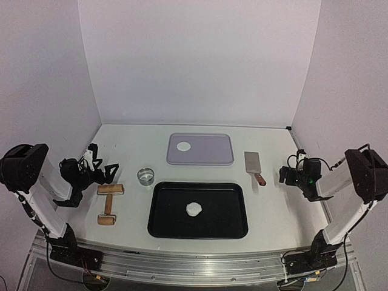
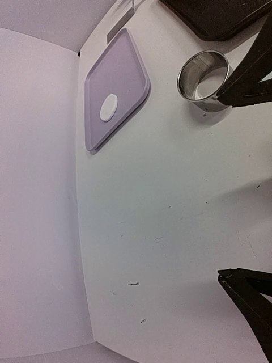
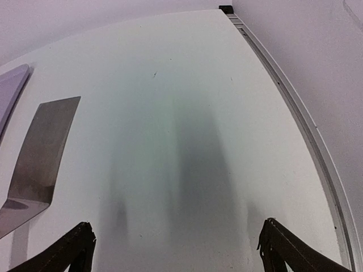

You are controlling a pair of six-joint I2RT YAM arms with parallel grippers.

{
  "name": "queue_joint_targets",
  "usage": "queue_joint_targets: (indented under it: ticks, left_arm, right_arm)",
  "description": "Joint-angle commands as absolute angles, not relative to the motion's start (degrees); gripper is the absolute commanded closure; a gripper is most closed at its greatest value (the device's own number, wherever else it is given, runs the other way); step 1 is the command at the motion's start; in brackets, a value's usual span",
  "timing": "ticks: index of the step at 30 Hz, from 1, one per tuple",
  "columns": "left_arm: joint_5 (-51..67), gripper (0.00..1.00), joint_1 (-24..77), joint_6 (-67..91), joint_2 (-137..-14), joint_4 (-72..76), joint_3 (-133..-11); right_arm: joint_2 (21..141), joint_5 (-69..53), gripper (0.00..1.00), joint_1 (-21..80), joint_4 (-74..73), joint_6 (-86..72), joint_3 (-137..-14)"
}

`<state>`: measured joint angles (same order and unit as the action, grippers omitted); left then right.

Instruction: Roll out the dumpling wrappers from the dough

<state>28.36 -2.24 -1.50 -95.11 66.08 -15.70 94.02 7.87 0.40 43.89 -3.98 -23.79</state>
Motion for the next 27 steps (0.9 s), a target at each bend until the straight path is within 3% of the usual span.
queue_joint_targets:
  ticks: [1, 7, 13, 17, 21, 24, 27]
  left_arm:
    - [28.27, 0.00, -2.02, -1.58, -94.83, 67.94, -16.66]
    - [28.63, 0.00, -2.06, -1.48, -94.67, 68.39, -16.39]
    - [27.71, 0.00, -2.47, 0.60, -89.08, 67.95, -14.48]
    - [37.64, 0.00, -2.73, -7.93, -80.32, 39.07, -24.23]
    - [42.72, 0.00, -3.06, -11.75, -74.45, 22.15, -32.72]
    - [53.10, 0.00, -2.87, -33.25, -70.69, 6.29, -38.12]
    - [55.79, 0.00, -2.75, -58.80, -68.31, -8.91, -40.76]
  right_arm:
    - [88.65, 11.42, 0.02, 0.48, 39.58, -5.51, -25.55]
    - [79.63, 10.87, 0.02, 0.41, 30.16, -6.80, -28.36]
    - [71.76, 2.45, 0.02, 0.43, 14.98, -10.81, -35.55]
    - [67.09, -0.01, 0.02, 0.43, 10.47, -18.13, -39.01]
    - [64.50, -5.74, 0.02, 0.40, 8.73, -23.73, -42.03]
    - [64.84, -10.54, 0.02, 0.67, 5.81, -27.10, -45.30]
    - [66.58, -14.01, 0.02, 2.96, 3.44, -26.97, -49.23]
